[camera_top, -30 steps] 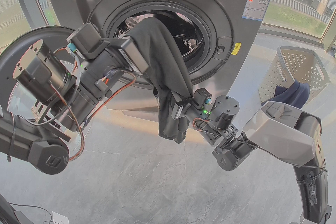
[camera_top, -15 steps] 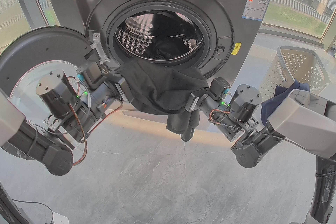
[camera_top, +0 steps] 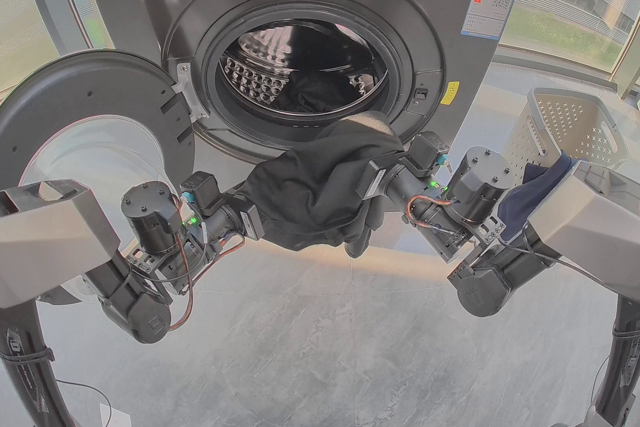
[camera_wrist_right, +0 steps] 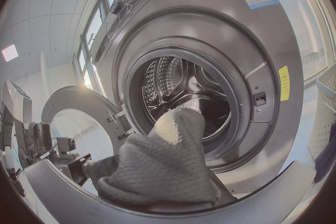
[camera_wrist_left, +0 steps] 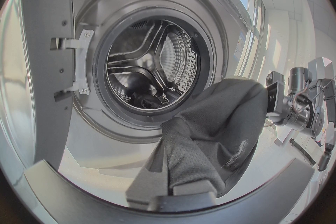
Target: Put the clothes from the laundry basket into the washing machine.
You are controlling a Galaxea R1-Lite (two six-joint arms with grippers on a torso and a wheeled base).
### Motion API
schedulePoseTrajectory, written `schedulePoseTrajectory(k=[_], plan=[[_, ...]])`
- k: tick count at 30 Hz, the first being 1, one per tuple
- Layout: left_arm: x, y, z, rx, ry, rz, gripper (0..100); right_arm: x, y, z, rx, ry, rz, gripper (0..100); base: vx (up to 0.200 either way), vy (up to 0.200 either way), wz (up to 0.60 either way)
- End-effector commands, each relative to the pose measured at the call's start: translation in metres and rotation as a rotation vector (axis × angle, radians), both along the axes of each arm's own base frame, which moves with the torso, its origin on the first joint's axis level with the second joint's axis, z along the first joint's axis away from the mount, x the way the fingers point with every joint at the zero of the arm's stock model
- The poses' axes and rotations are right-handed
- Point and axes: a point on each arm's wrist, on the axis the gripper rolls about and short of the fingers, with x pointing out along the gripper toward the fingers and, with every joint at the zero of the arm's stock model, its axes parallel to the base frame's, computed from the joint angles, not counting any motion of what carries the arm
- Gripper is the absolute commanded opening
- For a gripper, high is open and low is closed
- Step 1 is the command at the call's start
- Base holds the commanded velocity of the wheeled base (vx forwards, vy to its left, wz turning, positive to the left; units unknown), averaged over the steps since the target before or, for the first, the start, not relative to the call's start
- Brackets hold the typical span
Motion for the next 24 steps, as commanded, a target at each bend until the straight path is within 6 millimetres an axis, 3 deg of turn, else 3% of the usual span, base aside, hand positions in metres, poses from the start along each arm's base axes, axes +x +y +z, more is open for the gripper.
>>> schedulePoseTrajectory(k=[1,2,3,10,17,24], plan=[[0.005,0.000,-0.014,0.016,0.035,-0.002,0,-0.002,0.002,0.003,0.005,-0.007,0.006,0,0.000,0.000,0.00],[0.005,-0.001,-0.015,0.017,0.037,-0.005,0,-0.001,0.002,0.003,0.006,-0.008,0.006,0,0.000,0.000,0.00],[0.004,-0.001,-0.015,0.018,0.038,-0.009,100,-0.001,0.002,0.002,0.005,-0.007,0.006,0,0.000,0.000,0.00],[-0.005,-0.001,-0.024,0.029,0.088,-0.021,100,0.002,0.002,0.008,0.018,-0.024,0.001,0,0.000,0.000,0.00],[-0.034,-0.005,-0.055,0.112,0.223,-0.107,100,0.006,0.007,0.021,0.031,-0.041,0.003,0,0.000,0.000,0.00],[-0.040,-0.013,-0.065,0.134,0.253,-0.141,100,0.008,0.009,0.022,0.034,-0.046,0.005,0,0.000,0.000,0.00]])
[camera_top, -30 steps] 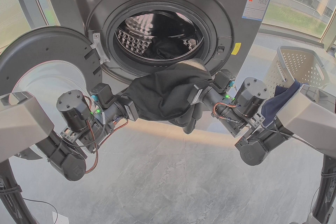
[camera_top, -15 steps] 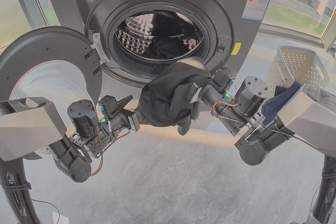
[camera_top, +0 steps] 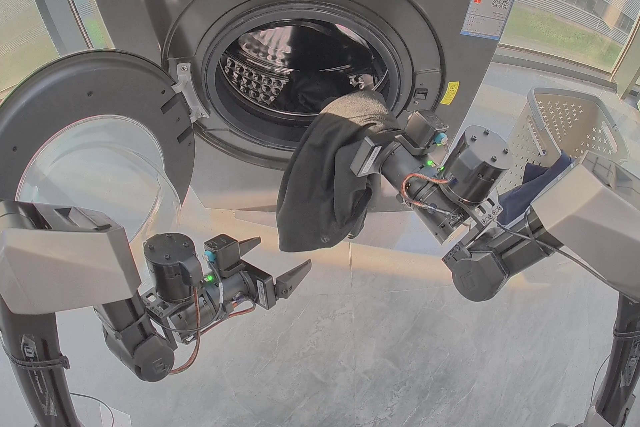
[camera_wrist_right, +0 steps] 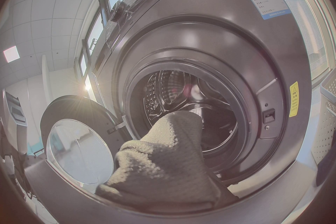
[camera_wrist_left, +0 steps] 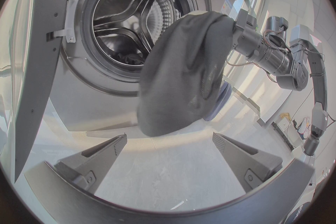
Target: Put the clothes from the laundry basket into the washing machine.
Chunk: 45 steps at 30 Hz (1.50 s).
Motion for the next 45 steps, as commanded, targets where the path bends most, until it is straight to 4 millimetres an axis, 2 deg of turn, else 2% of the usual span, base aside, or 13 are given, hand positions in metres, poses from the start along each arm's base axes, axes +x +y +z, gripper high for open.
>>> schedulePoseTrajectory(k=[1,4,8,13,21,33,41,42,45], plan=[[-0.003,-0.006,-0.006,0.011,0.016,-0.021,100,0.000,0.002,-0.002,-0.001,0.002,0.003,0,0.000,0.000,0.00],[0.003,-0.013,0.000,0.000,-0.026,-0.020,100,0.000,0.003,-0.003,-0.004,0.005,0.006,0,0.000,0.000,0.00],[0.016,-0.027,0.020,-0.059,-0.117,-0.038,100,-0.003,0.007,-0.005,-0.006,0.009,0.015,0,0.000,0.000,0.00],[0.031,-0.047,0.040,-0.126,-0.215,-0.066,100,-0.004,0.016,-0.020,-0.025,0.043,0.022,0,0.000,0.000,0.00],[0.053,-0.071,0.034,-0.158,-0.260,-0.077,100,-0.010,0.024,-0.022,-0.028,0.047,0.042,0,0.000,0.000,0.00],[0.078,-0.078,0.019,-0.162,-0.286,-0.020,100,-0.023,0.027,-0.018,-0.031,0.057,0.057,0,0.000,0.000,0.00],[0.094,-0.080,0.022,-0.184,-0.326,0.039,100,-0.027,0.025,-0.017,-0.034,0.060,0.059,0,0.000,0.000,0.00],[0.097,-0.080,0.022,-0.185,-0.327,0.055,0,-0.027,0.026,-0.017,-0.032,0.061,0.061,0,0.000,0.000,0.00],[0.100,-0.081,0.020,-0.189,-0.332,0.062,0,-0.030,0.026,-0.018,-0.034,0.064,0.064,0,0.000,0.000,0.00]])
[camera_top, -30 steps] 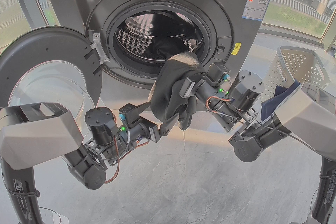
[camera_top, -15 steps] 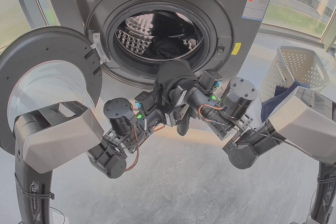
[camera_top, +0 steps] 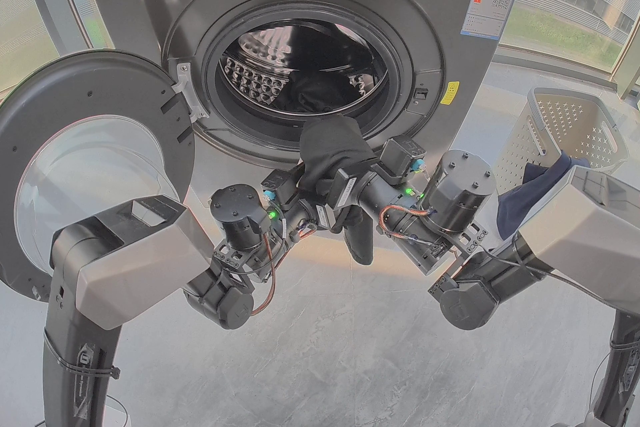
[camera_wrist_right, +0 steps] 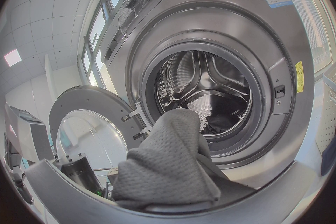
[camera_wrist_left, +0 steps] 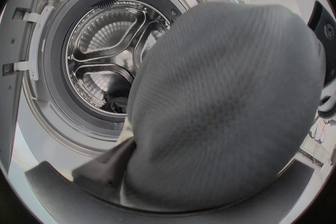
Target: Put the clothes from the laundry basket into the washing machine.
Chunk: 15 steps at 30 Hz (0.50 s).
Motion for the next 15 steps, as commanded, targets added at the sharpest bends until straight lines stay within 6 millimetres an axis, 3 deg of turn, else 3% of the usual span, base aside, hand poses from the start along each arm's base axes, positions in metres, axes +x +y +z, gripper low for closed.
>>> schedulePoseTrajectory(k=[1,9,15], plan=[[0.006,-0.002,-0.007,0.000,0.004,0.010,0,-0.003,0.000,0.001,0.001,0.000,0.005,0,0.000,0.000,0.00],[0.016,0.006,-0.001,-0.030,-0.028,0.052,0,-0.009,-0.016,0.013,0.018,-0.001,-0.011,0,0.000,0.000,0.00],[0.003,0.009,0.018,-0.047,-0.038,0.045,0,0.012,-0.042,0.004,0.018,0.043,-0.125,0,0.000,0.000,0.00]])
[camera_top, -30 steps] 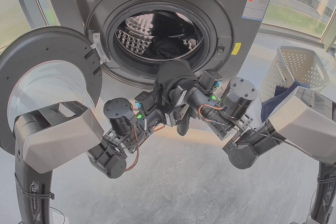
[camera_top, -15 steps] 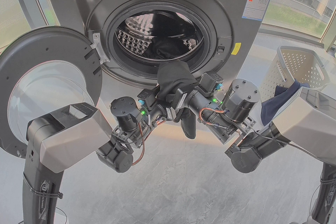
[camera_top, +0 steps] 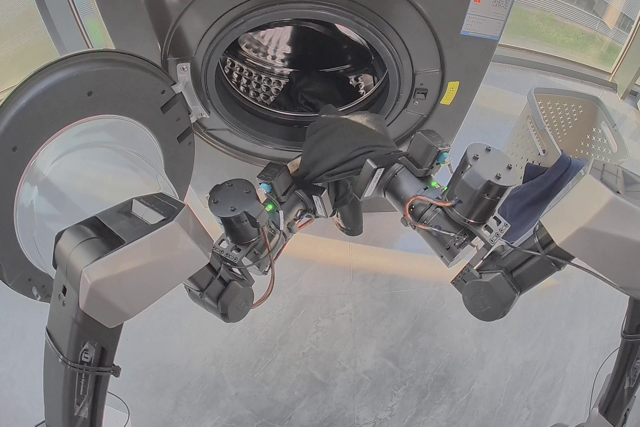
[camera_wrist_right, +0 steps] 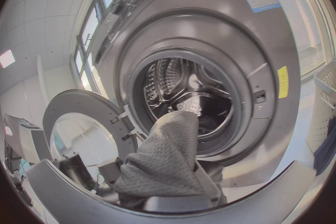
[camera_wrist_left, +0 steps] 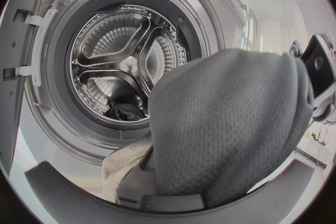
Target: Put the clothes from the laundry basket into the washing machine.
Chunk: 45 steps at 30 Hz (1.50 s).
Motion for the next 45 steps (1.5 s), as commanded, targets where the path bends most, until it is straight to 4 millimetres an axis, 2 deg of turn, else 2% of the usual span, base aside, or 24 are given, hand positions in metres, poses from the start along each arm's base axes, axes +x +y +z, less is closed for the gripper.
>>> schedulePoseTrajectory(k=[1,2,5,13,14,21,23,27,30,32,34,35,39,42,45], plan=[[-0.011,0.002,0.015,-0.009,-0.007,-0.009,0,0.010,-0.016,-0.005,-0.004,0.021,-0.058,0,0.000,0.000,0.00],[-0.011,0.002,0.015,-0.009,-0.007,-0.009,0,0.010,-0.016,-0.005,-0.004,0.021,-0.058,0,0.000,0.000,0.00],[-0.024,-0.001,0.021,-0.006,-0.002,-0.025,0,0.023,-0.014,-0.027,-0.025,0.050,-0.073,0,0.000,0.000,0.00],[-0.028,0.001,0.029,-0.015,-0.009,-0.015,0,0.024,-0.010,-0.028,-0.021,0.047,-0.065,0,0.000,0.000,0.00],[-0.028,0.001,0.029,-0.015,-0.009,-0.015,0,0.023,-0.010,-0.028,-0.019,0.044,-0.063,100,0.000,0.000,0.00],[-0.026,0.005,0.029,-0.018,-0.004,0.018,0,0.008,-0.015,-0.024,-0.010,0.046,-0.040,100,0.000,0.000,0.00],[-0.027,0.008,0.030,-0.019,0.004,0.029,0,-0.006,-0.022,-0.027,-0.032,0.074,-0.025,100,0.000,0.000,0.00],[-0.039,0.019,0.037,-0.008,0.029,0.036,0,-0.049,-0.031,-0.053,-0.128,0.179,0.085,100,0.000,0.000,0.00],[-0.047,0.024,0.041,-0.007,0.045,0.034,0,-0.067,-0.041,-0.064,-0.188,0.230,0.133,100,0.000,0.000,0.00],[-0.061,0.031,0.046,-0.006,0.060,0.030,0,-0.089,-0.050,-0.063,-0.229,0.246,0.180,100,0.000,0.000,0.00],[-0.069,0.037,0.049,-0.003,0.069,0.030,0,-0.095,-0.055,-0.061,-0.238,0.245,0.183,100,0.000,0.000,0.00],[-0.082,0.044,0.053,0.002,0.086,0.016,0,-0.102,-0.060,-0.058,-0.243,0.243,0.184,100,0.000,0.000,0.00],[-0.113,0.061,0.062,0.020,0.108,-0.011,0,-0.119,-0.075,-0.055,-0.255,0.263,0.189,100,0.000,0.000,0.00],[-0.129,0.071,0.067,0.023,0.113,-0.016,0,-0.127,-0.082,-0.051,-0.251,0.258,0.206,100,0.000,0.000,0.00],[-0.143,0.079,0.070,0.000,0.122,-0.038,0,-0.124,-0.085,-0.051,-0.251,0.258,0.188,100,0.000,0.000,0.00]])
